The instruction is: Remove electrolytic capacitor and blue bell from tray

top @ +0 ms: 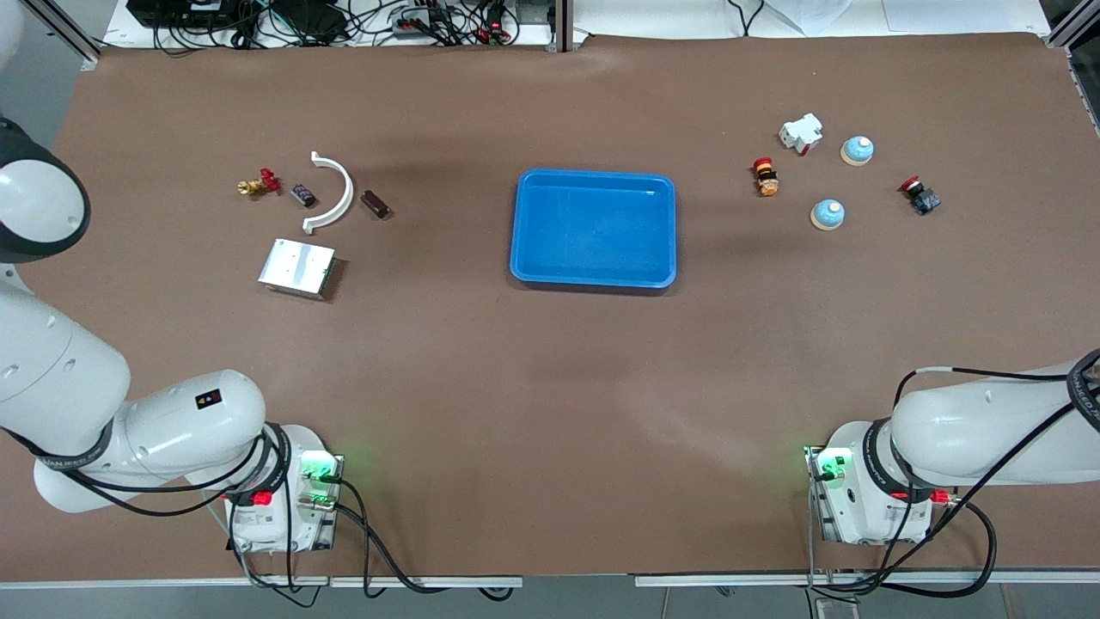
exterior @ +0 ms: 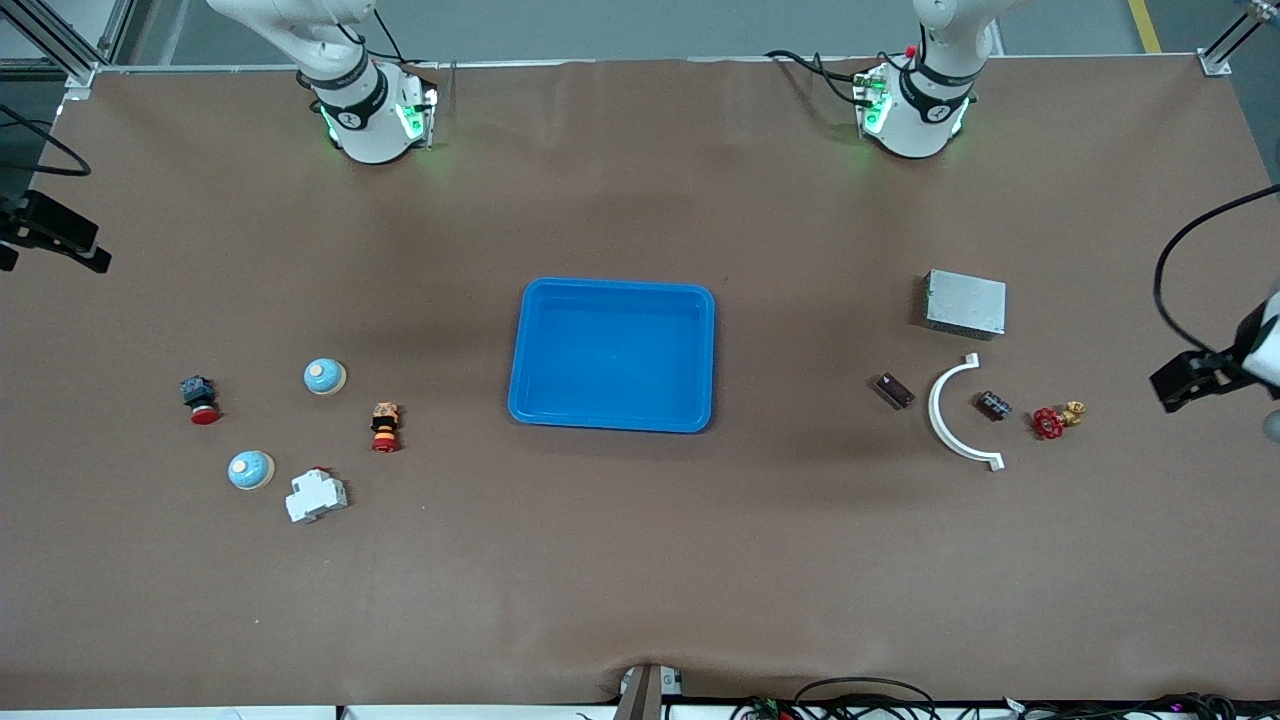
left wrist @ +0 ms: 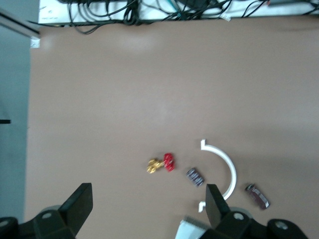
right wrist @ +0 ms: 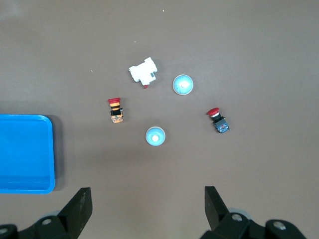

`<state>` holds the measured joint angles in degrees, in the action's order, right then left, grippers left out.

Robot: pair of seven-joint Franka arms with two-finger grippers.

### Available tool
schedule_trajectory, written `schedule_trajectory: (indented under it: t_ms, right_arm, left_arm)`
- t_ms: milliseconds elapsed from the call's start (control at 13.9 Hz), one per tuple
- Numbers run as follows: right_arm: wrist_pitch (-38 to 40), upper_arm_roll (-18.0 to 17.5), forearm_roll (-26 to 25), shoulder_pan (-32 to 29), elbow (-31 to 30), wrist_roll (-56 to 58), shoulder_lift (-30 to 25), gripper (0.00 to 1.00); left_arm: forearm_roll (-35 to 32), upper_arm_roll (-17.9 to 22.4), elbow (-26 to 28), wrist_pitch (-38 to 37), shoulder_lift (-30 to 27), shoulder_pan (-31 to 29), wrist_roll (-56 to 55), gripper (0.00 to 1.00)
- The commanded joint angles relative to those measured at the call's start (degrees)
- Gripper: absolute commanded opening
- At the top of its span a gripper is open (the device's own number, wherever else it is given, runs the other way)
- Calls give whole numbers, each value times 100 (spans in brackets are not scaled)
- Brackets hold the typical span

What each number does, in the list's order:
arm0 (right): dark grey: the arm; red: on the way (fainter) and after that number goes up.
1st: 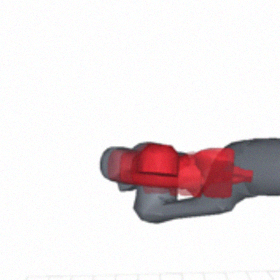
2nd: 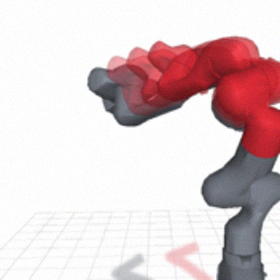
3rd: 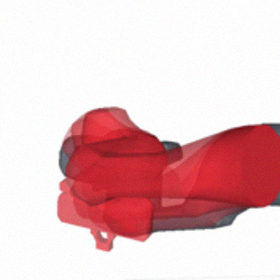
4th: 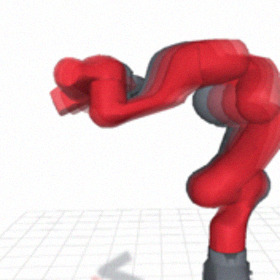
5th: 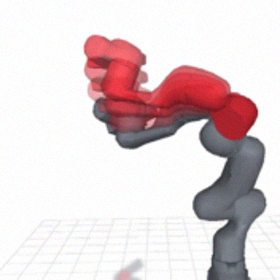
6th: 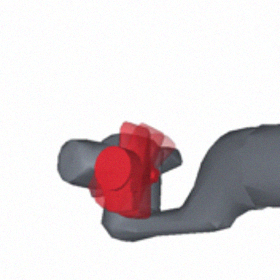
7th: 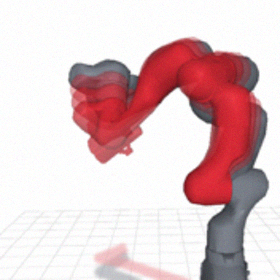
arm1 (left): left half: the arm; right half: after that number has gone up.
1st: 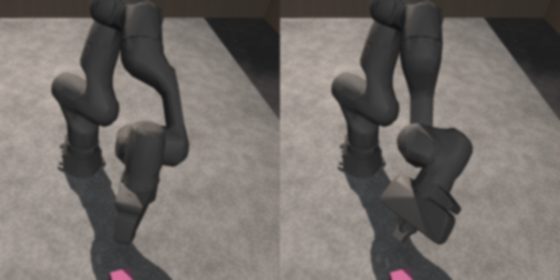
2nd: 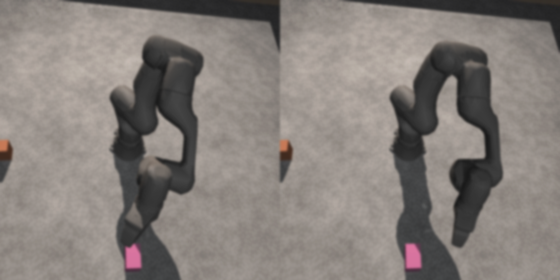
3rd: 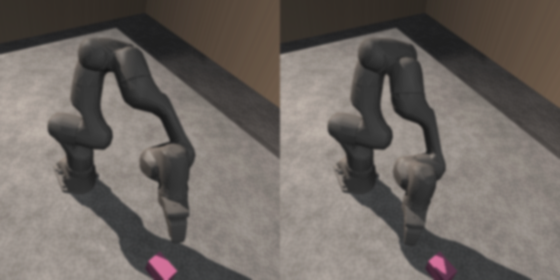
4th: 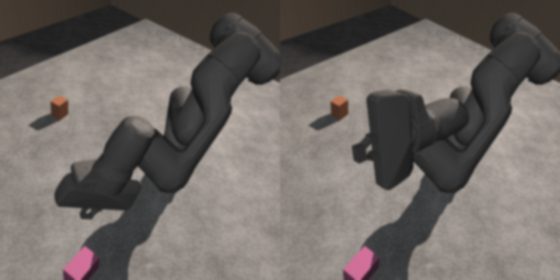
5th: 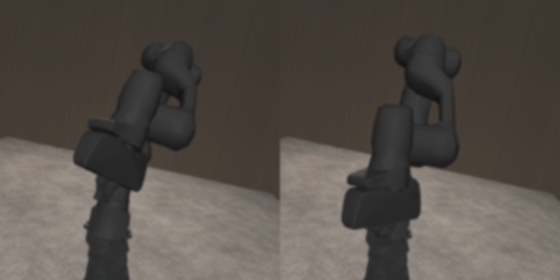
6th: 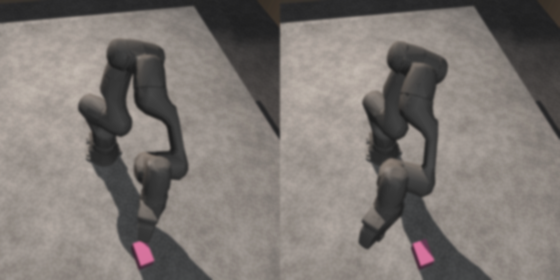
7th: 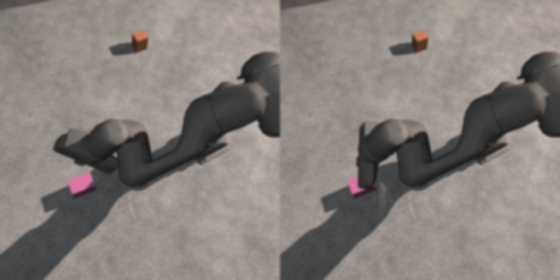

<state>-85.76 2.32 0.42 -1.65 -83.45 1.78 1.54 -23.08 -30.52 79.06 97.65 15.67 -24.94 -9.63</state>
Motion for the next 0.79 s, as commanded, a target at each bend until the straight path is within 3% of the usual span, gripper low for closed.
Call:
schedule_trajectory:
  t_ms: [0, 143, 287, 502, 717]
  right_arm:
    - [15, 217, 90, 183, 171, -63, 136, 100]
    - [24, 225, 90, 148, 171, -63, 136, 100]
    - [7, 234, 81, 165, 171, -63, 136, 100]
    - [-265, 226, 81, 235, 154, -63, 285, 100]
    - [-389, 234, 116, 166, 163, -72, 338, 100]
  left_arm:
    - [337, -60, 4, -448, -248, -168, 294, 100]
    - [655, 333, 57, -466, -537, 57, 636, 100]
    - [865, 1123, 179, -483, -827, 715, 857, 100]
    - [1814, 2160, 969, -483, -1530, 1558, 858, 100]
    - [2062, 2418, 1575, -483, -2092, 1991, 832, 100]
